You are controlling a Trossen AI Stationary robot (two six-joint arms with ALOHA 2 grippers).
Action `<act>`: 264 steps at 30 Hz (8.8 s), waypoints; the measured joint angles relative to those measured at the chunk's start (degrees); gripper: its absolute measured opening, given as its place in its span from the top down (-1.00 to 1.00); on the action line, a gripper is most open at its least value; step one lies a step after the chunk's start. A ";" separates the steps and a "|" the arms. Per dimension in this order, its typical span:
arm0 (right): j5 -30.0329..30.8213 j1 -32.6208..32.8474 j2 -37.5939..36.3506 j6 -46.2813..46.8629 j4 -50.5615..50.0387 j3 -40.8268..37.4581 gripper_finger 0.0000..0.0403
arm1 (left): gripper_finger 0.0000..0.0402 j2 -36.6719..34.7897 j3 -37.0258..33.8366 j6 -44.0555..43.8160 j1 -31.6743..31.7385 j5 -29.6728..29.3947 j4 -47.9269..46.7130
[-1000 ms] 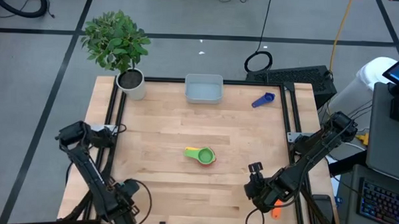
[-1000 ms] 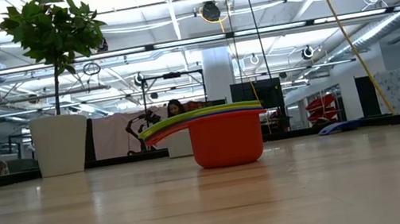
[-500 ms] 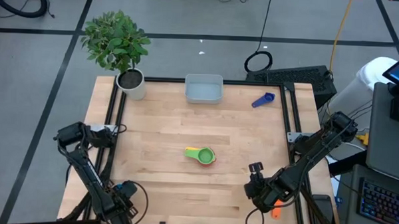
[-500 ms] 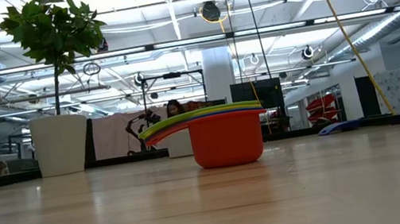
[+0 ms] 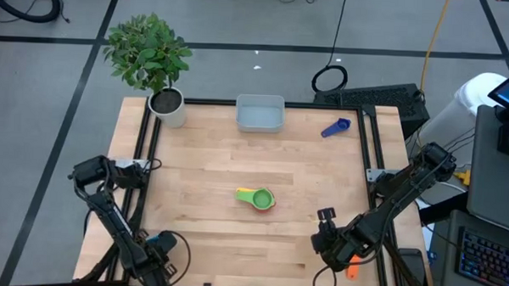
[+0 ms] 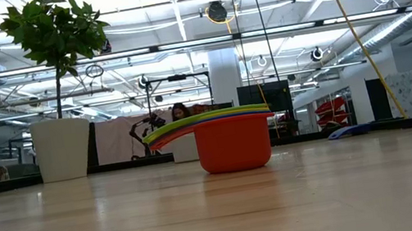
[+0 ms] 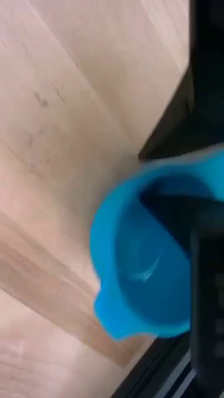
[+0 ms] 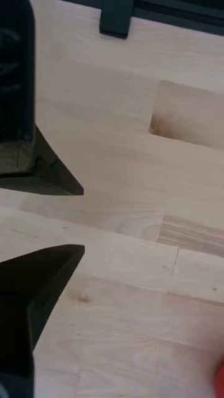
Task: Nest measuring cups in basket
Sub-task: Stack the light blue measuring cup on top of the green measuring cup, then stack the orange measuring cup on top of the light blue measuring cup
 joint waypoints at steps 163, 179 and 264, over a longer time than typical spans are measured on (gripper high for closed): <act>4.91 2.36 -0.02 35.57 -15.05 -0.48 0.34 | 0.27 14.13 41.92 127.41 48.78 -21.40 -11.60; -13.47 6.73 -2.79 25.31 -14.40 -4.19 0.34 | 0.49 10.41 53.25 113.60 41.44 -24.39 -26.49; -2.33 -33.18 3.43 3.38 42.33 -6.38 1.00 | 0.49 9.76 53.16 80.37 23.89 -32.58 -36.60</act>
